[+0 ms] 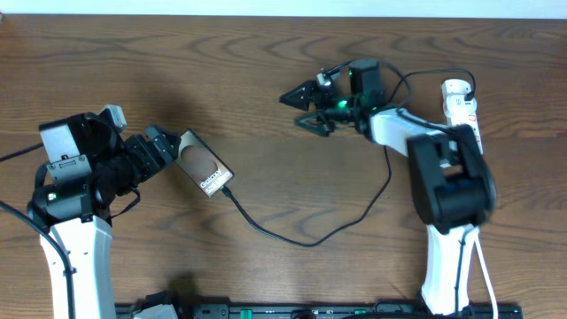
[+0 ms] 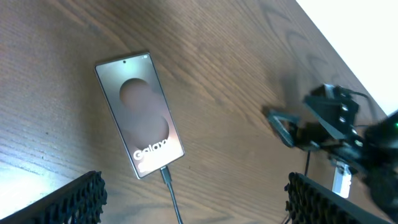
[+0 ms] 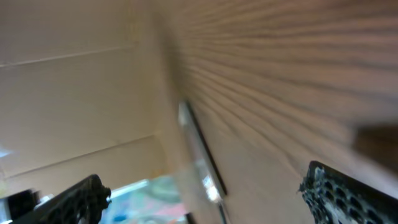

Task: Plug charger to phone and switch on socket
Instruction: 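Move the right gripper to the white power strip's orange switch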

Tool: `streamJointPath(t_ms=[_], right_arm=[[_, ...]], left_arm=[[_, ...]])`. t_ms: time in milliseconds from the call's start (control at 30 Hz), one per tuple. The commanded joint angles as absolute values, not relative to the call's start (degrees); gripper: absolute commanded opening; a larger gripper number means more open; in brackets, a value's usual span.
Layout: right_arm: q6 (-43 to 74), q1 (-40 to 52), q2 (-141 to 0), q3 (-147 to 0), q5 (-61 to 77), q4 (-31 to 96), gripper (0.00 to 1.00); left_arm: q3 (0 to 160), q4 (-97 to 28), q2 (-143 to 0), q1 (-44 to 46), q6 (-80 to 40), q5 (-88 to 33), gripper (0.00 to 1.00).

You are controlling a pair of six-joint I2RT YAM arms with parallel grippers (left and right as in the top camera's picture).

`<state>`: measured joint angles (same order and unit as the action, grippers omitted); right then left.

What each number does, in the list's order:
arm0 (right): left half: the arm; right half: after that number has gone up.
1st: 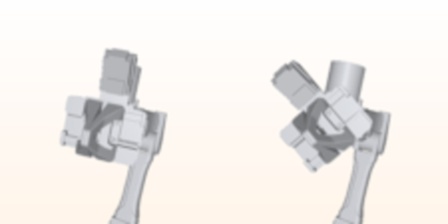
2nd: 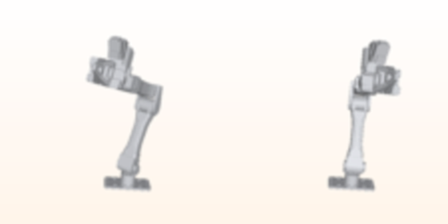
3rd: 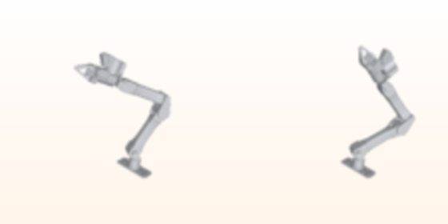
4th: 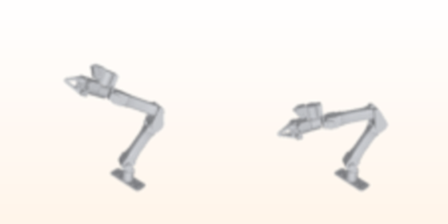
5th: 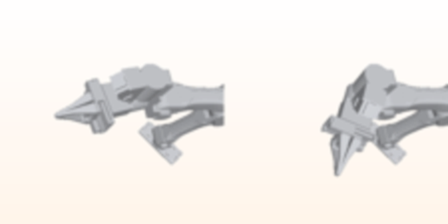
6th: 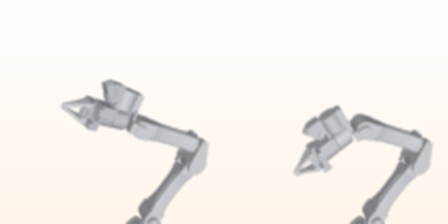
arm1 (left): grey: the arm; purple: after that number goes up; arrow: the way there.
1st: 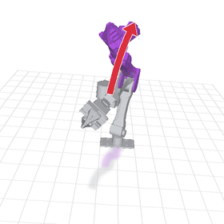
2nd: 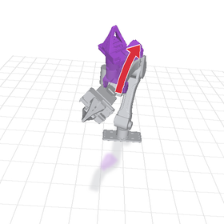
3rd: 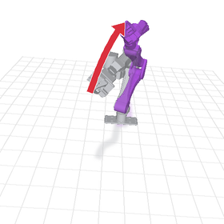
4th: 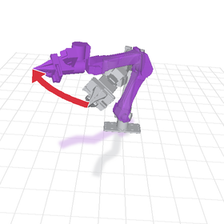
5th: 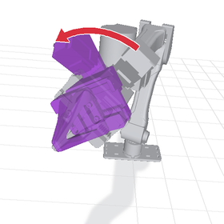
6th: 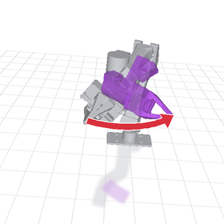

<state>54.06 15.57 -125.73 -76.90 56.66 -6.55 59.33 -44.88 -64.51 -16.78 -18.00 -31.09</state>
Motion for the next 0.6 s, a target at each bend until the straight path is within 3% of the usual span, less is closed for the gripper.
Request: streamJointPath(t_ms=[0, 200, 333, 567], right_arm=[[35.3, 13.4, -113.3, -77.6, 44.9, 6.0, 0.99], [25.5, 9.8, -96.6, -77.6, 20.1, 29.5, 0.99], [22.0, 6.2, -87.9, -77.6, 6.1, 38.2, 0.99], [15.2, -6.9, -81.3, -77.6, 0.8, 43.3, 0.99]], left_arm=[[59.3, -44.9, -64.3, -17.0, -17.6, -30.3, 0.91], [59.3, -44.9, -64.3, -17.0, -16.4, -30.3, 0.91], [59.3, -45.0, -64.3, -17.0, -15.6, -29.9, 0.91], [59.3, -45.0, -64.3, -17.0, -15.6, -29.2, 0.91]])
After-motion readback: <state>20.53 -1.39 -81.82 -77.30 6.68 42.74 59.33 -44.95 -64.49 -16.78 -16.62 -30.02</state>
